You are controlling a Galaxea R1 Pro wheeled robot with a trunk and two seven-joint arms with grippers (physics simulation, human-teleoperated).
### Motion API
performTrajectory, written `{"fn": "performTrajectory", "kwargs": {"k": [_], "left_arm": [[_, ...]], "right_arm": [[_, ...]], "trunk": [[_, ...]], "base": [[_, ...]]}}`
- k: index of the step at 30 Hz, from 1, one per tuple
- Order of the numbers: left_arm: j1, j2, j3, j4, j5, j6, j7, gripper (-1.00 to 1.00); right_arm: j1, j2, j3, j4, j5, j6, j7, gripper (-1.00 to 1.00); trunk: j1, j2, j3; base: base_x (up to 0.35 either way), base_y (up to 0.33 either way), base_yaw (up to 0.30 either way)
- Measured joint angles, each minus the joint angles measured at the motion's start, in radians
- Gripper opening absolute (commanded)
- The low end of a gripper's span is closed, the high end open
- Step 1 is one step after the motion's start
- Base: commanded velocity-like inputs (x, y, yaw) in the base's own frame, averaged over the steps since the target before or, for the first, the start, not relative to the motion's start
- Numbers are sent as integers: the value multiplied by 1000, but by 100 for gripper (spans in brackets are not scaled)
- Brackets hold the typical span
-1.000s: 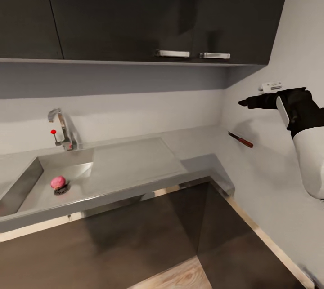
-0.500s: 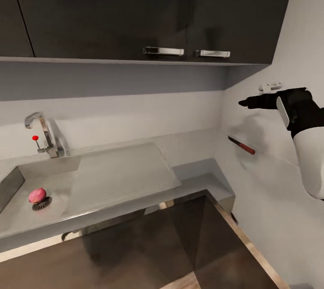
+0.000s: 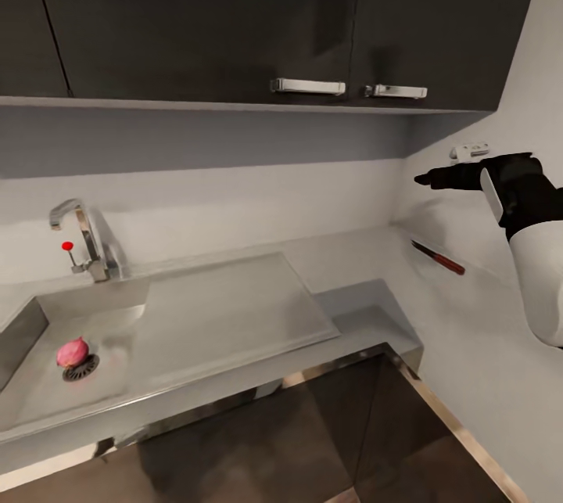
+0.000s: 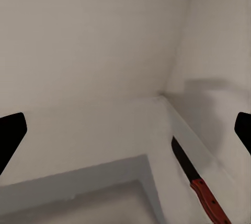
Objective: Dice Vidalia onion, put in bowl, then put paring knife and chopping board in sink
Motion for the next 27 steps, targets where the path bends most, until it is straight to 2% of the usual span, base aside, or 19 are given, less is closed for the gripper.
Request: {"fn": "performTrajectory", "kwargs": {"k": [9, 21, 27], "left_arm": [[0, 1, 0, 0, 0, 0, 0, 100], [0, 1, 0, 0, 0, 0, 0, 100], [0, -2, -1, 0, 0, 0, 0, 100]], "right_arm": [[0, 0, 0, 0, -1, 0, 1, 100], [1, -1, 0, 0, -1, -6, 5, 100], [3, -3, 0, 0, -1, -19, 6, 100]], "trunk": [[0, 0, 0], [0, 0, 0], [0, 0, 0]], "base": [[178, -77, 0], [240, 90, 0], [61, 3, 0]]}}
